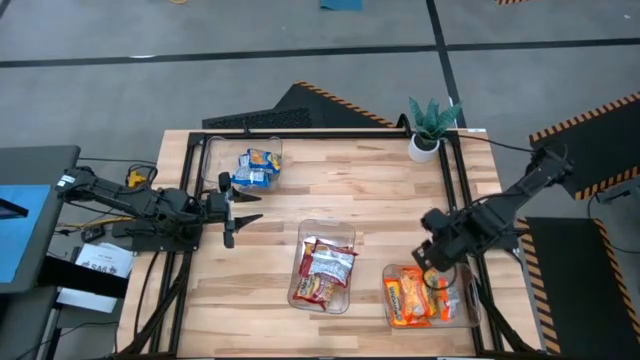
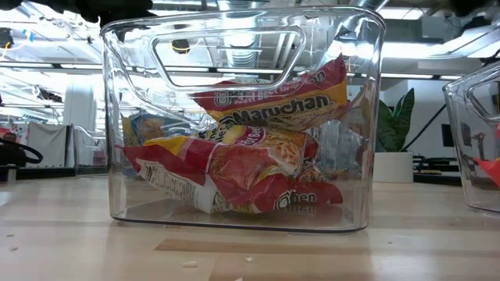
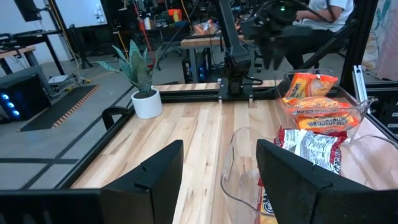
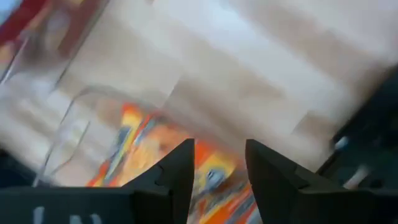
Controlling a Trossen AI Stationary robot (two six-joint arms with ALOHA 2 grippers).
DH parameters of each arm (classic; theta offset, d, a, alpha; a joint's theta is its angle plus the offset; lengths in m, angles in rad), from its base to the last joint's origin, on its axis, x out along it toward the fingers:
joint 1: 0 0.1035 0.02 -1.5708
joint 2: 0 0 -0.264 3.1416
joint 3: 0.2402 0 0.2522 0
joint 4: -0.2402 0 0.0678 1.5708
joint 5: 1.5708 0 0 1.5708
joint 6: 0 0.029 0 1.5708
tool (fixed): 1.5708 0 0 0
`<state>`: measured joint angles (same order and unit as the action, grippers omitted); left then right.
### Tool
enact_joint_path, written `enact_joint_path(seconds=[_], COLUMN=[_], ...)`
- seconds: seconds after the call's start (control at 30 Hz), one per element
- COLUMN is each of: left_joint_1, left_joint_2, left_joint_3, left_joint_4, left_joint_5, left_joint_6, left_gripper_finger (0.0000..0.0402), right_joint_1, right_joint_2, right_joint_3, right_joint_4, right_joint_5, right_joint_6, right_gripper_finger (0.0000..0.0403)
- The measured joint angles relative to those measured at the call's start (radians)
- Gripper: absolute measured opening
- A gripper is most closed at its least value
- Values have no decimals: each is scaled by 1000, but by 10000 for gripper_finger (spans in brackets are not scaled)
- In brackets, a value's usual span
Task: Sort Maruchan noodles
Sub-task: Return to Home Position
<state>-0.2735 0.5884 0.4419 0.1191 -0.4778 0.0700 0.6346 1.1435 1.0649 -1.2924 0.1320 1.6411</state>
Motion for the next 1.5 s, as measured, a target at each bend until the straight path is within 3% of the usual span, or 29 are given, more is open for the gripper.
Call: enact_joint_path(seconds=[0.33,0.6,1.03,1.17,1.33,1.4,1.5], left_joint_1=[0,0,63,110,151,159,162], left_joint_2=[0,0,-41,-116,-194,-223,-255], left_joint_3=[0,0,-32,-167,-284,-310,-348], left_joint_4=[4,-16,-62,22,125,129,134], left_joint_5=[0,0,-23,58,142,180,224], left_joint_6=[-1,-1,49,20,30,36,38], left_gripper_finger=[194,194,186,149,49,13,4], right_joint_1=[-148,-235,-325,-356,-362,-349,-321], right_joint_2=[40,79,142,132,73,44,-4], right_joint_3=[-5,-5,-5,-5,-4,-4,-5], right_joint_4=[-143,-109,52,57,35,30,31], right_joint_5=[229,454,495,488,499,515,557], right_joint_6=[-120,-298,-542,-577,-580,-581,-595], right_gripper_finger=[158,158,156,125,19,15,15])
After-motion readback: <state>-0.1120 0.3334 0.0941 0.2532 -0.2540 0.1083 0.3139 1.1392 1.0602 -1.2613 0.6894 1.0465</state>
